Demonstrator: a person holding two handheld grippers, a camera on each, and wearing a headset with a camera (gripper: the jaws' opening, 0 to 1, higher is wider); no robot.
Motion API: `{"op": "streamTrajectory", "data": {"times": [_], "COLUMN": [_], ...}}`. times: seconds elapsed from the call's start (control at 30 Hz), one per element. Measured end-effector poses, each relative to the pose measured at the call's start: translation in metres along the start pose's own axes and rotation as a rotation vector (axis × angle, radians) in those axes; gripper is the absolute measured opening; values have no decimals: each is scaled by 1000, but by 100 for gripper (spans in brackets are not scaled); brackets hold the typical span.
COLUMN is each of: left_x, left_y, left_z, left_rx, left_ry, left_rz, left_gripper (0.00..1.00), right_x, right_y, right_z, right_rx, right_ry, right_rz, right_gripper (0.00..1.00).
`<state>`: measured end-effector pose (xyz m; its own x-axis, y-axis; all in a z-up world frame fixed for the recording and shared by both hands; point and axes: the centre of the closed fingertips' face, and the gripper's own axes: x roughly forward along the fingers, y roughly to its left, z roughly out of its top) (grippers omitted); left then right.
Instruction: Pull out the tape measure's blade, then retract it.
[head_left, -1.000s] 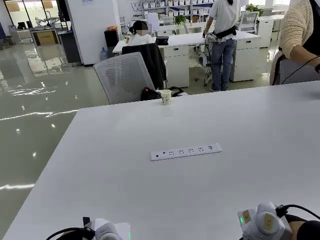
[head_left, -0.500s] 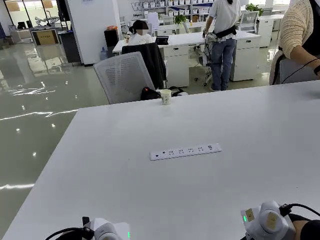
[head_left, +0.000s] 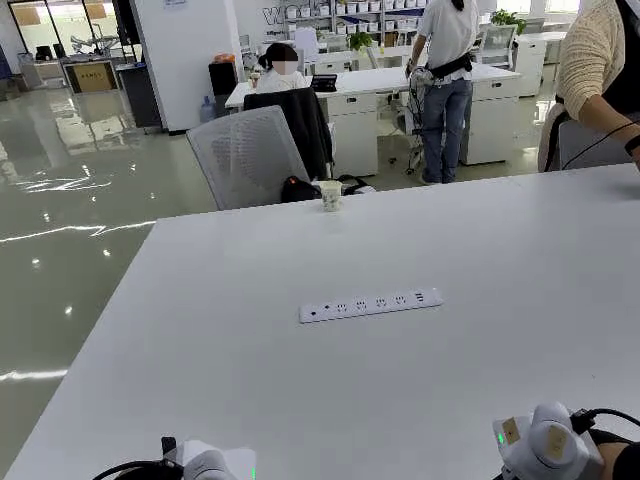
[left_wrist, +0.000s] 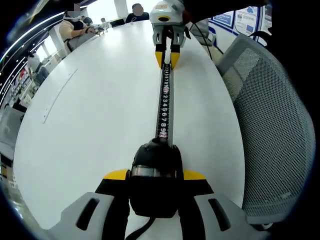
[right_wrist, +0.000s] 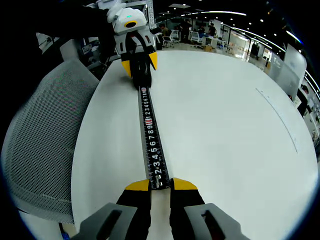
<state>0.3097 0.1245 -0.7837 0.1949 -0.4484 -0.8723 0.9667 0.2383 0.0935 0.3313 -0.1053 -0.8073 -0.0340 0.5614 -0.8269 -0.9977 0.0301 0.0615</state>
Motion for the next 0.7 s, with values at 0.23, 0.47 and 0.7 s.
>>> {"op": "streamTrajectory", "data": {"times": [0.23, 0.47, 0.7], "left_x": [0, 0, 0], "left_y": [0, 0, 0], "left_z": [0, 0, 0], "left_rx": [1, 4, 4], "left_ry": [1, 1, 0], "left_rz": [-1, -2, -4], "left_gripper": [32, 32, 32], "right_x": [-1, -1, -3], "right_y": [0, 0, 0], "right_z": [0, -2, -6], "right_rx": [-2, 2, 4], "right_ry": [3, 5, 11], "right_rz": [-1, -2, -4], "right_gripper": [10, 10, 10]}}
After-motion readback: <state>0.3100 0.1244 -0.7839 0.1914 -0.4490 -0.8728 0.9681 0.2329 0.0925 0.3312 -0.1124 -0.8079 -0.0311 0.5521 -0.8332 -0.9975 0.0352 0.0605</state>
